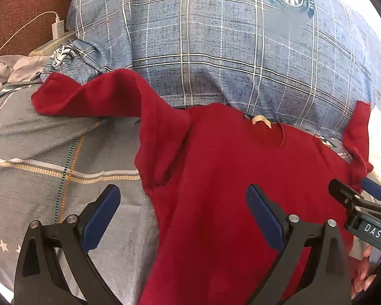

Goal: Fold small clothes

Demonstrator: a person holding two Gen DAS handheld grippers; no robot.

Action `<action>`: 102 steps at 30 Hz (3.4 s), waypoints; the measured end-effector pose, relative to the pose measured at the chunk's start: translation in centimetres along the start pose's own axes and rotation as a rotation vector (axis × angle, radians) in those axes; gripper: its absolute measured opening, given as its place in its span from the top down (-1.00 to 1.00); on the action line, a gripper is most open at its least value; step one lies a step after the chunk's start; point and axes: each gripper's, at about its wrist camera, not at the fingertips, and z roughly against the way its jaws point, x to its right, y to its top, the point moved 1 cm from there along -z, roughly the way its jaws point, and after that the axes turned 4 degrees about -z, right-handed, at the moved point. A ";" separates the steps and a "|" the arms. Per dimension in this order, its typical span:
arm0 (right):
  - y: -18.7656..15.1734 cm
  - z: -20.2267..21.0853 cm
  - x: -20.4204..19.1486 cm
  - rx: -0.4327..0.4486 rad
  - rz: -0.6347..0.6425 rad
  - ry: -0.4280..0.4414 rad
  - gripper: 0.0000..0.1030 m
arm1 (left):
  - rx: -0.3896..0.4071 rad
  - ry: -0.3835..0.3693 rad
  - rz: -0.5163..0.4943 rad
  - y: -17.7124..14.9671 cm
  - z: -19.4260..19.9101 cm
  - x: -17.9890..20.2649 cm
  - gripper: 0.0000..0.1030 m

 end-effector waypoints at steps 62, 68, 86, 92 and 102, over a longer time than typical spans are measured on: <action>-0.1 -2.9 -3.5 -0.056 0.053 0.097 -0.90 | 0.027 0.511 0.154 10.2 -6.8 -19.9 -0.42; 0.2 -2.6 -3.1 -0.038 0.035 0.110 -0.90 | -0.018 0.433 0.094 11.6 -6.7 -20.0 0.87; 1.3 -0.7 1.5 0.004 -0.058 0.093 -0.91 | 0.245 0.156 -0.133 18.9 10.2 -8.6 0.87; 2.5 -0.1 6.0 0.031 -0.122 0.040 -0.93 | 0.161 -0.095 -0.283 14.6 6.6 5.2 0.87; 2.1 -0.2 11.4 0.022 -0.208 -0.016 -0.93 | -0.095 -0.302 -0.307 6.9 -4.4 17.8 0.80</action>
